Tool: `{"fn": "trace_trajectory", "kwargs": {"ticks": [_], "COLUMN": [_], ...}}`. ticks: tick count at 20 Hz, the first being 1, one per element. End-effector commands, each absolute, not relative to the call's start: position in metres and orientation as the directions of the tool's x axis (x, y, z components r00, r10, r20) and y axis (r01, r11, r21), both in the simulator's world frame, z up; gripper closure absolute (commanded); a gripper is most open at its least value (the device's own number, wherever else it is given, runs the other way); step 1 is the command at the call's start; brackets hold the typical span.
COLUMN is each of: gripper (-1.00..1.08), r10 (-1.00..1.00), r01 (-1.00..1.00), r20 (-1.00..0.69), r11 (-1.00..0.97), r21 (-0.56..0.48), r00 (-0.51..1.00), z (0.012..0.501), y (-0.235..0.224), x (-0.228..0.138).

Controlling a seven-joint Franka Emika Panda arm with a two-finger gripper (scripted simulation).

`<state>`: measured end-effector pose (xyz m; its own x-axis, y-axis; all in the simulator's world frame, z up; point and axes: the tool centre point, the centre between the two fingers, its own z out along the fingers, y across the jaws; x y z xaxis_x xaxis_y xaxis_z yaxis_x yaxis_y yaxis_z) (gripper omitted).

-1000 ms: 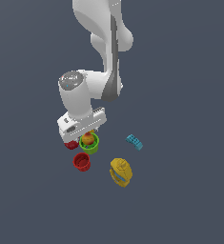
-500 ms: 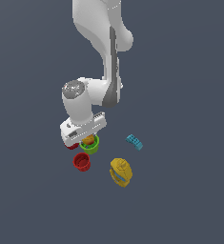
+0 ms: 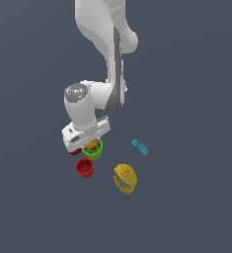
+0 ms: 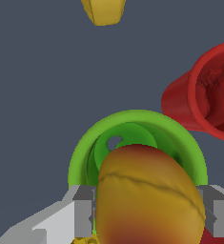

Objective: Pick up a designated object from a clutter of objects.

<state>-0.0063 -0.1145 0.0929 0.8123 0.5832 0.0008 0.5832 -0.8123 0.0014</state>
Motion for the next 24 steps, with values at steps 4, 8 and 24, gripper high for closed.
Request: {"fn": "trace_trajectory", "kwargs": {"ticks": [4,8,24], "gripper": [1.08,1.08,1.08], "r10": [0.584,0.584,0.584], "r01": [0.584,0.584,0.584], "r20": [0.001,0.001,0.001], "r11": [-0.812,-0.812,-0.811], "r21": [0.001,0.001,0.001], "r00": [0.812,0.812,0.811], "z": [0.097,0.110,0.238], "y": [-0.113,-0.111,-0.091], "x": [-0.005,-0.002,0.033]}}
